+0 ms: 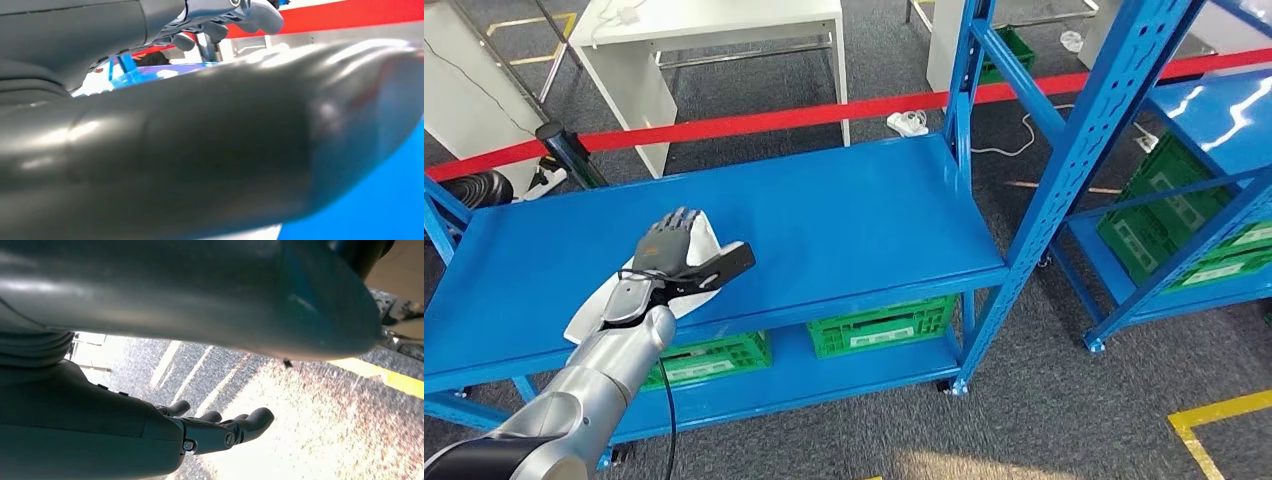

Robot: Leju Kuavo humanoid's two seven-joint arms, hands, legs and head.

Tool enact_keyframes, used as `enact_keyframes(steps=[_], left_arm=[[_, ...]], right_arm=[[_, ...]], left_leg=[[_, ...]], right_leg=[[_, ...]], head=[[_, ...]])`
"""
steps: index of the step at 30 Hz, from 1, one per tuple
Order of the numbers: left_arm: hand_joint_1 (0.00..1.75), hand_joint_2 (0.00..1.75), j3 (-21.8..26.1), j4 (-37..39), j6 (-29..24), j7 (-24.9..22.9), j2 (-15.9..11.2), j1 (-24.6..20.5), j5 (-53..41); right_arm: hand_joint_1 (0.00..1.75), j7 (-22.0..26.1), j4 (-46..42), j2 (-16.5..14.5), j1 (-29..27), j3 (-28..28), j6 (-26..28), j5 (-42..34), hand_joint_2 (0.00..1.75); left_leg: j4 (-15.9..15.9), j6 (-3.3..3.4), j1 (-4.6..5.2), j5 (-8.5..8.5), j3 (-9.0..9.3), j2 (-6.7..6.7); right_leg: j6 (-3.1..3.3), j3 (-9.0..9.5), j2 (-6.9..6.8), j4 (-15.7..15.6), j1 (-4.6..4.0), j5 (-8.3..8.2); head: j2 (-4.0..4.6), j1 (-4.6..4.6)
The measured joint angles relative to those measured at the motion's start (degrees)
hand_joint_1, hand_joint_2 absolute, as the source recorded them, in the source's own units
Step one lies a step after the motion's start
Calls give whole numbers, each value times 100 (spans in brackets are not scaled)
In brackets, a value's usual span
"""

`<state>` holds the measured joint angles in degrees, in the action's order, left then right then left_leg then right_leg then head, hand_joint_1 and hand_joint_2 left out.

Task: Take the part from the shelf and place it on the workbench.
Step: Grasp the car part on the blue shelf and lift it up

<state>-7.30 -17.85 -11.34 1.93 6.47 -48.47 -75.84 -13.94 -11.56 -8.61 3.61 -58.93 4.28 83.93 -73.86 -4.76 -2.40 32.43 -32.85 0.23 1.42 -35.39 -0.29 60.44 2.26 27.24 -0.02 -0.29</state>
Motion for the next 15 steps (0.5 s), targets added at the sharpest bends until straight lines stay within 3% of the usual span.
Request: enact_keyframes(steps=[3, 4, 5, 7, 8, 10, 12, 15], left_arm=[[0, 131, 0, 22, 13, 15, -21, 47, -54], [0, 131, 0, 41, 1, 20, -40, 70, -90], [0, 87, 0, 68, -22, 21, -64, 111, -114], [0, 0, 0, 105, -90, 29, -103, 175, -123], [0, 0, 0, 108, -119, 40, -110, 181, -103], [0, 0, 0, 71, -172, 56, -102, 127, -82], [0, 0, 0, 44, -205, 50, -99, 88, -90], [0, 0, 0, 43, -211, 37, -91, 105, -86]], right_arm=[[0, -19, 0, 0, -5, 0, -3, 2, 0], [0, -24, 1, -1, -9, 0, -7, 2, 0], [0, -21, 6, -5, -9, 0, -13, 0, 0], [0, -41, 17, -11, -8, 0, -29, -3, 0], [0, -63, 22, -13, 1, 0, -34, -4, 0], [0, -139, 22, -10, 19, 1, -34, -1, 0], [0, -180, 22, -7, 36, 2, -33, 5, 0], [0, -180, 22, -7, 52, 3, -33, 11, 0]], left_leg=[[-84, 43, 35, 520, -350, 0], [216, 104, 74, 437, -508, -1], [639, 173, 124, 38, -609, -1], [1434, 310, 210, -938, -721, 8], [1529, 345, 217, -1155, -719, 19], [1534, 407, 194, -1129, -680, 40], [1550, 472, 183, -1092, -634, 49], [1544, 535, 209, -1028, -580, 53]], right_leg=[[10, 217, 46, -103, -12, 89], [7, 397, 74, -155, -18, 196], [-26, 559, 113, -181, -34, 342], [-117, 839, 174, -228, -68, 626], [-173, 891, 189, -240, -81, 705], [-229, 939, 147, -207, -79, 779], [-255, 797, 93, 130, -77, 954], [-263, 96, 69, 1240, -110, 1347]], head=[[0, 2], [0, 3], [0, 9], [0, 18], [0, 21], [0, 19], [0, 16], [0, 15]])
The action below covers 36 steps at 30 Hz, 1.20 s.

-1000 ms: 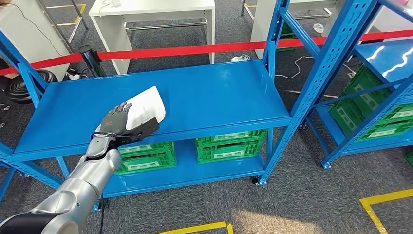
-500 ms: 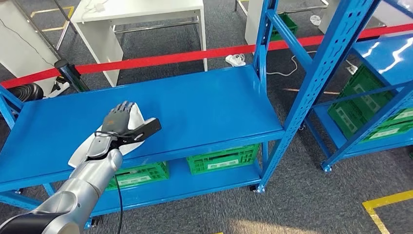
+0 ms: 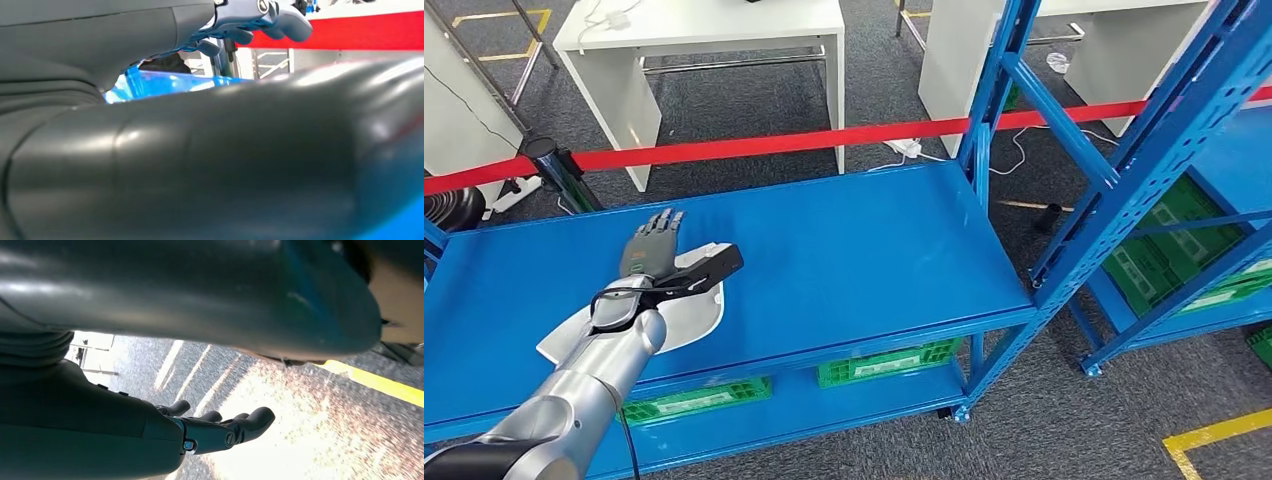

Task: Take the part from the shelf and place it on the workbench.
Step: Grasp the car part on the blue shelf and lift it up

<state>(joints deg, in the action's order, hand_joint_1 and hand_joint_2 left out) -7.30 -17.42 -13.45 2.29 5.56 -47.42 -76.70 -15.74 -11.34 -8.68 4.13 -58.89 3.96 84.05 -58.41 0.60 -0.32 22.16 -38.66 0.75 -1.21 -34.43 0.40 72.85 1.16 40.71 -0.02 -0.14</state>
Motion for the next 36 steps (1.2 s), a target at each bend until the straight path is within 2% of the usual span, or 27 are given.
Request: enact_keyframes(steps=[1, 2, 3, 5, 6, 7, 10, 11, 12, 13, 15, 16, 17, 18, 20, 21, 22, 23, 25, 26, 28, 30, 31, 32, 33, 34, 36], left_arm=[[0, 0, 0, 1, 0, -5, 3, 17, 1], [0, 0, 0, 1, -3, -8, 5, 30, 1], [0, 0, 0, -2, -12, -7, 5, 35, -1], [0, 0, 0, -9, -39, 8, 5, 32, -6], [0, 0, 0, -12, -52, 22, 5, 31, -9], [0, 0, 0, -13, -61, 39, 4, 31, -12], [0, 0, 0, -15, -69, 83, -8, 32, -17], [0, 0, 0, -15, -69, 88, -18, 31, -17], [0, 0, 0, -15, -68, 91, -27, 27, -18], [0, 0, 0, -15, -68, 93, -34, 24, -19], [0, 0, 0, -13, -64, 97, -36, 27, -19], [0, 0, 0, -11, -57, 98, -36, 36, -16], [0, 0, 0, -10, -49, 95, -36, 43, -13], [0, 0, 0, -10, -40, 92, -36, 45, -9], [0, 0, 0, -20, -32, 98, -36, 24, -7], [0, 0, 0, -28, -31, 117, -34, 9, -9], [0, 0, 0, -36, -28, 146, -32, -4, -13], [0, 0, 0, -41, -21, 180, -30, -9, -17], [0, 0, 0, -43, -5, 239, -31, -5, -23], [0, 0, 0, -43, 2, 255, -31, -7, -24], [0, 0, 0, -44, 32, 270, -28, -23, -32], [0, 0, 0, -42, 73, 275, -26, -25, -50], [0, 0, 0, -40, 89, 273, -27, -19, -62], [0, 0, 0, -39, 100, 270, -27, -15, -77], [0, 0, 0, -40, 110, 265, -27, -13, -92], [0, 0, 0, -40, 121, 261, -27, -14, -101], [0, 0, 0, -43, 146, 249, -27, -19, -95]], right_arm=[[0, 0, 0, 1, 3, 1, 0, 4, 0], [0, 0, 0, 1, 4, 1, 0, 8, 0], [0, -1, 0, 2, 5, 2, 0, 10, 0], [0, -1, 0, 7, 10, 3, 0, 12, 0], [0, -1, 0, 9, 15, 3, 0, 12, 0], [0, -1, 0, 10, 22, 3, 0, 12, 0], [0, -2, 0, 10, 34, 3, 1, 10, 0], [0, -3, 0, 10, 35, 3, 2, 10, 0], [0, -3, 0, 9, 37, 3, 4, 10, 0], [0, -3, 0, 8, 39, 3, 7, 10, 0], [0, -2, 0, 8, 35, 3, 14, 11, 0], [0, -2, 0, 8, 34, 3, 15, 11, 0], [0, -2, 0, 8, 32, 3, 15, 12, 0], [0, -2, 0, 8, 32, 3, 15, 13, 0], [0, -2, 0, 7, 33, 3, 14, 14, 0], [0, -2, 0, 8, 36, 4, 13, 19, 0], [0, -2, 0, 8, 40, 4, 13, 23, 0], [0, -2, 0, 8, 43, 5, 9, 28, 0], [0, -2, 0, 8, 45, 5, 2, 32, 0], [0, -2, 0, 8, 43, 5, -2, 32, 0], [0, -1, 0, 10, 40, 5, -2, 32, 0], [0, 61, 0, 10, 45, 5, -2, 32, 0], [0, 131, 0, 11, 47, 5, -2, 31, 0], [0, 217, 0, 11, 49, 5, -2, 31, 0], [0, 290, 0, 11, 49, 5, -2, 31, 0], [0, 335, 0, 11, 48, 5, -2, 32, 0], [0, 357, 0, 13, 50, 5, -2, 32, 0]], left_leg=[[-8, 9, 9, 18, 17, 5], [-19, 11, 16, 33, 34, 14], [-34, 8, 21, 48, 48, 26], [-72, -16, 34, 72, 61, 51], [-88, -36, 43, 80, 61, 64], [-93, -65, 48, 79, 60, 73], [-58, -182, 41, 41, 54, 78], [-102, -223, 37, 99, 30, 63], [-254, -263, 31, 243, -25, 41], [-523, -298, 16, 464, -112, 15], [-1272, -367, -9, 950, -330, -21], [-1542, -389, -20, 1088, -381, -31], [-1620, -401, -30, 1125, -335, -38], [-1466, -404, -38, 1066, -175, -43], [-653, -384, -41, 843, 390, -46], [-290, -350, -30, 759, 622, -41], [-54, -311, -17, 715, 764, -37], [23, -267, 0, 706, 799, -32], [17, -175, 9, 641, 772, -34], [29, -126, 5, 607, 754, -40], [61, -33, -11, 538, 696, -49], [51, 13, 4, 490, 608, -51], [37, 19, 13, 470, 567, -53], [19, 20, 21, 453, 526, -53], [-5, 18, 26, 441, 490, -53], [-29, 13, 28, 436, 462, -53], [-79, -12, 30, 427, 414, -54]], right_leg=[[7, -189, 0, 208, -11, -2], [22, -272, 0, 191, -20, -124], [44, -243, 0, -44, -30, -346], [108, -6, -1, -803, -57, -838], [144, 87, -1, -1081, -70, -992], [179, 131, 0, -1234, -83, -1072], [293, 121, -8, -1296, -86, -1166], [332, 117, -15, -1318, -75, -1210], [366, 105, -22, -1339, -59, -1257], [384, 87, -29, -1346, -51, -1291], [397, 19, -36, -1347, -48, -1348], [391, -19, -40, -1346, -47, -1376], [382, -57, -43, -1345, -46, -1406], [369, -90, -44, -1344, -43, -1434], [321, -138, -45, -1340, -42, -1483], [290, -153, -45, -1336, -48, -1504], [255, -164, -46, -1335, -53, -1526], [216, -174, -47, -1339, -56, -1552], [140, -190, -44, -1355, -44, -1600], [108, -215, -41, -1324, -36, -1572], [67, -377, -35, -963, -30, -1286], [44, -663, -35, -205, -30, -839], [38, -766, -35, 111, -32, -708], [39, -791, -35, 276, -33, -668], [47, -701, -35, 211, -34, -732], [60, -526, -35, -31, -35, -858], [106, -39, -37, -812, -42, -1040]], head=[[0, 0], [0, 0], [0, 1], [0, 3], [0, 3], [0, 4], [0, 4], [0, 10], [0, 24], [0, 36], [0, 56], [0, 55], [0, 55], [0, 56], [0, 56], [0, 51], [0, 48], [0, 44], [0, 43], [0, 42], [0, 28], [0, 16], [0, 16], [0, 16], [0, 15], [0, 15], [0, 17]])
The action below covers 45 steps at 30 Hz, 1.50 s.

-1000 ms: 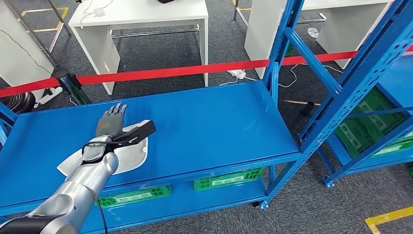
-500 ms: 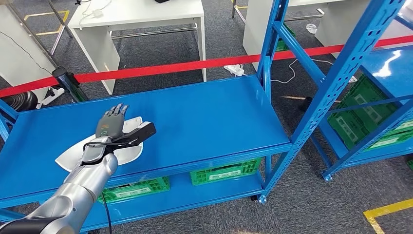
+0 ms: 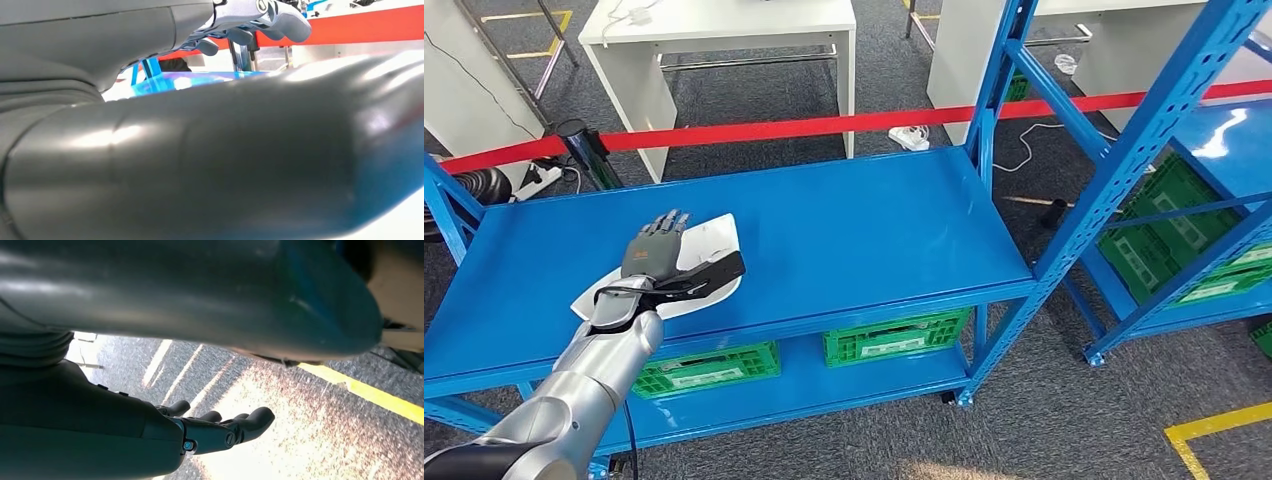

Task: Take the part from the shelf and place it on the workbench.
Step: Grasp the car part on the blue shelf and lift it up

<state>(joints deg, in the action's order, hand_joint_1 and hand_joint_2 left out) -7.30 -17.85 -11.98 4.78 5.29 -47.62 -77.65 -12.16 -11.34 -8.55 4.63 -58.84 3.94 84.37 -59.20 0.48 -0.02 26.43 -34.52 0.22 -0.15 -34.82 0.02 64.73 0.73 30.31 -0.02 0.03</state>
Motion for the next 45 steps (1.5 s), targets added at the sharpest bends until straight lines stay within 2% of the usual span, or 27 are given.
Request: enact_keyframes(steps=[2, 5, 6, 8, 10, 11, 12, 13, 15, 17, 18, 21, 23, 25, 26, 27, 28, 29, 31, 33, 36, 37, 38, 40, 42, 43, 45], left_arm=[[0, 0, 0, -2, 30, -7, 2, -7, 55], [0, 0, 0, -2, 70, -31, 1, -15, 121], [0, 0, 0, -2, 86, -45, -2, -20, 131], [0, 0, 0, 1, 122, -61, -5, -35, 151], [0, 0, 0, 14, 168, -55, -2, -34, 167], [0, 0, 0, 22, 186, -51, -1, -24, 174], [0, 0, 0, 30, 203, -49, 1, -14, 183], [0, 0, 0, 34, 210, -48, 2, -10, 189], [0, 0, 0, 34, 214, -48, 2, -26, 194], [0, 0, 0, 32, 213, -50, 3, -51, 194], [0, 0, 0, 32, 213, -53, 3, -57, 194], [0, 0, 0, 32, 214, -61, 5, -62, 194], [0, 0, 0, 31, 213, -58, 11, -72, 194], [0, 0, 0, 33, 211, -55, 17, -72, 195], [0, 0, 0, 35, 211, -52, 18, -66, 197], [0, 0, 0, 36, 211, -50, 17, -59, 201], [0, 0, 0, 36, 212, -48, 17, -54, 205], [0, 0, 0, 36, 211, -44, 17, -49, 208], [0, 0, 0, 31, 202, -37, 15, -47, 208], [0, 0, 0, 22, 192, -29, 10, -49, 207], [0, 0, 0, 19, 189, -20, 2, -49, 207], [0, 0, 0, 19, 189, -20, -4, -50, 207], [0, 0, 0, 19, 189, -21, -11, -53, 207], [0, 0, 0, 21, 193, -21, -12, -52, 207], [0, 0, 0, 30, 207, -22, -7, -39, 207], [0, 0, 0, 34, 217, -22, -4, -35, 207], [0, 0, 0, 37, 239, -22, 2, -45, 207]], right_arm=[[0, -1, 0, 1, 1, 0, 0, 0, 0], [0, -41, 0, 4, 0, 1, -1, 2, 0], [0, -75, 0, 4, 0, 1, -1, 3, 0], [0, -155, 0, 3, 1, 2, -3, 6, 0], [0, -200, 0, 3, -2, 2, -7, 7, 0], [0, -204, 0, 3, -3, 2, -9, 7, 0], [0, -204, 0, 3, -4, 2, -9, 7, 0], [0, -204, 0, 3, -4, 2, -9, 6, 0], [0, -204, 0, 3, -4, 2, -9, 5, 0], [0, -204, 0, 3, 4, 2, -9, 3, 0], [0, -203, 0, 3, 7, 2, -9, 2, 0], [0, -203, 0, 5, 2, 2, -9, -2, 0], [0, -203, 0, 7, 0, 2, -9, -2, 0], [0, -202, 0, 7, 2, 2, -8, -3, 0], [0, -202, 0, 7, 2, 2, -8, -3, 0], [0, -202, 0, 7, 2, 2, -7, -4, 0], [0, -203, 0, 7, 2, 2, -7, -4, 0], [0, -203, 0, 8, 2, 2, -5, -4, 0], [0, -204, 0, 9, 7, 2, -2, -6, 0], [0, -204, 0, 9, 13, 2, 1, -14, 0], [0, -204, 0, 8, 13, 2, 2, -21, 0], [0, -204, 0, 7, 12, 2, 2, -21, 0], [0, -204, 0, 5, 12, 2, 2, -22, 0], [0, -204, 0, 5, 11, 2, 5, -28, 0], [0, -204, 0, 5, 7, 2, 14, -40, 0], [0, -204, 0, 5, 5, 2, 20, -45, 0], [0, -204, 0, 5, 4, 2, 30, -55, 0]], left_leg=[[-27, -61, 5, -20, -32, 3], [-31, -181, 6, -53, -58, 10], [-81, -215, 3, 2, -84, 8], [-490, -274, -15, 323, -243, 6], [-1213, -325, -32, 723, -498, 4], [-1468, -340, -39, 809, -574, 4], [-1535, -345, -44, 786, -561, 4], [-1379, -340, -48, 662, -441, 4], [-639, -304, -46, 352, 5, 6], [-61, -257, -18, 218, 325, 15], [41, -234, -2, 224, 368, 19], [105, -119, -14, 139, 322, 5], [150, -24, -39, 53, 262, -9], [134, 26, -27, -17, 147, -11], [114, 33, -22, -49, 82, -12], [88, 31, -18, -79, 15, -14], [59, 23, -17, -107, -51, -14], [26, 10, -19, -131, -114, -14], [-44, -34, -16, -172, -218, -10], [-86, -100, -6, -219, -274, -6], [-77, -214, -9, -290, -311, 4], [-148, -248, -14, -208, -352, 6], [-322, -277, -22, -43, -424, 6], [-973, -326, -35, 438, -637, 2], [-1525, -350, -42, 681, -747, 1], [-1548, -346, -41, 648, -675, 1], [-977, -305, -38, 394, -218, 2]], right_leg=[[60, 239, 2, -431, -33, -55], [165, 218, 12, -484, -40, -109], [203, 212, 10, -497, -28, -138], [264, 192, -3, -519, -7, -189], [287, 143, -13, -517, -8, -223], [287, 118, -16, -516, -9, -242], [283, 95, -15, -514, -9, -259], [274, 79, -12, -512, -9, -275], [243, 60, -7, -509, -13, -300], [182, 30, -6, -509, -21, -340], [143, 12, -6, -512, -22, -367], [35, -27, 0, -510, -17, -396], [-8, -176, 6, -169, -19, -105], [-38, -458, 7, 558, -20, 352], [-48, -563, 7, 872, -19, 491], [-52, -582, 7, 1015, -19, 521], [-53, -497, 6, 959, -17, 451], [-50, -308, 5, 711, -13, 316], [-19, 164, 4, -16, -16, 113], [45, 370, 14, -399, -36, 69], [170, 314, 19, -452, -37, -15], [213, 286, 14, -469, -29, -63], [246, 250, 8, -485, -18, -110], [278, 150, 0, -487, -15, -193], [278, 42, -5, -485, -17, -273], [272, -8, -4, -484, -17, -312], [248, -81, 1, -483, -18, -377]], head=[[0, 1], [0, 3], [0, 11], [0, 27], [0, 37], [0, 37], [0, 38], [0, 38], [0, 38], [0, 35], [0, 34], [0, 33], [0, 21], [0, 10], [0, 10], [0, 10], [0, 9], [0, 9], [0, 10], [0, 12], [0, 9], [0, 14], [0, 22], [0, 34], [0, 34], [0, 36], [0, 36]])
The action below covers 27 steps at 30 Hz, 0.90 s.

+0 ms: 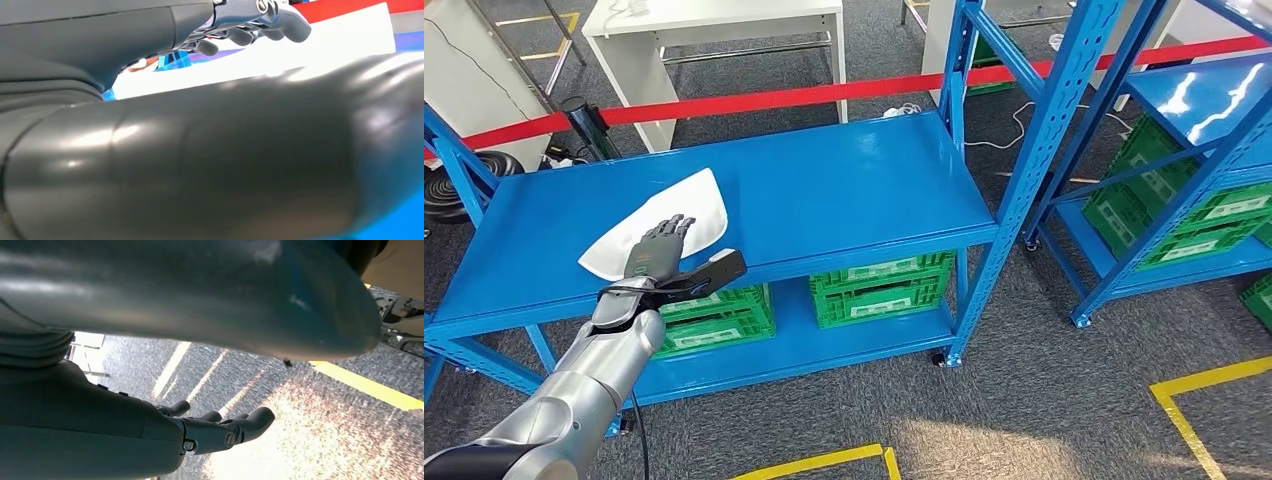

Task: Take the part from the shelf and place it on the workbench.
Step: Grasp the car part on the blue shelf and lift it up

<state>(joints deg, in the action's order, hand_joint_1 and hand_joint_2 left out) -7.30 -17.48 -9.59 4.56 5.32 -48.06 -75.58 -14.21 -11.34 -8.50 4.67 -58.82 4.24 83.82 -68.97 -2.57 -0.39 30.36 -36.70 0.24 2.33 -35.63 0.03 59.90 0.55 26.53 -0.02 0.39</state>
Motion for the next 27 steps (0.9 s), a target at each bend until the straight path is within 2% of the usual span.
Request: enact_keyframes(steps=[1, 2, 3, 4, 8, 11, 12, 17, 27], left_arm=[[0, 0, 0, -3, 6, 3, 7, -14, 0], [0, 0, 0, -7, 9, 11, 15, -31, 0], [0, 0, 0, -9, 9, 22, 26, -47, -3], [0, 0, 0, -11, 14, 38, 35, -58, -8], [0, 0, 0, -8, 79, 113, 61, -76, -36], [0, 0, 0, -4, 113, 151, 65, -79, -73], [0, 0, 0, -3, 126, 154, 67, -79, -84], [0, 0, -3, -1, 240, 150, 93, -79, -116], [0, 0, -10, -1, 360, 196, 139, -79, -125]], right_arm=[[0, 0, 0, -1, 0, 0, 3, -7, 0], [0, 0, 0, -1, 2, 0, 7, -14, 0], [0, 1, 0, -1, 5, 0, 9, -22, 0], [0, 1, 0, -2, 9, 0, 11, -30, 0], [0, 1, 0, 0, 7, 0, 14, -35, 0], [0, 1, 0, 0, 1, -1, 13, -37, 0], [0, 1, 0, 0, 2, -1, 13, -39, 0], [0, 1, 0, 0, -1, -2, 22, -62, 0], [0, 0, 0, 0, -1, -2, 40, -63, 0]], left_leg=[[413, 31, 11, -72, 292, 2], [742, 58, 26, -110, 508, 5], [945, 84, 41, -101, 627, 7], [1039, 107, 54, -79, 666, 9], [1093, 154, 64, -136, 618, 4], [1076, 207, 73, -179, 566, 5], [1073, 214, 73, -188, 554, 5], [1063, 223, 78, -198, 537, 5], [1063, 223, 78, -197, 531, 4]], right_leg=[[-22, -27, 1, 0, -4, -28], [-51, -44, -1, -1, -6, -55], [-86, -55, -4, -2, -8, -80], [-119, -64, -7, -10, -8, -103], [-58, -65, -5, -69, -26, -128], [-161, -82, -3, -119, -16, -238], [-176, -87, -1, -131, -16, -258], [-198, -91, 3, -150, -13, -289], [-202, -104, 4, -149, -16, -290]], head=[[0, 0], [0, -2], [0, -2], [0, -4], [0, -5], [0, -10], [0, -9], [0, -9], [0, -8]])
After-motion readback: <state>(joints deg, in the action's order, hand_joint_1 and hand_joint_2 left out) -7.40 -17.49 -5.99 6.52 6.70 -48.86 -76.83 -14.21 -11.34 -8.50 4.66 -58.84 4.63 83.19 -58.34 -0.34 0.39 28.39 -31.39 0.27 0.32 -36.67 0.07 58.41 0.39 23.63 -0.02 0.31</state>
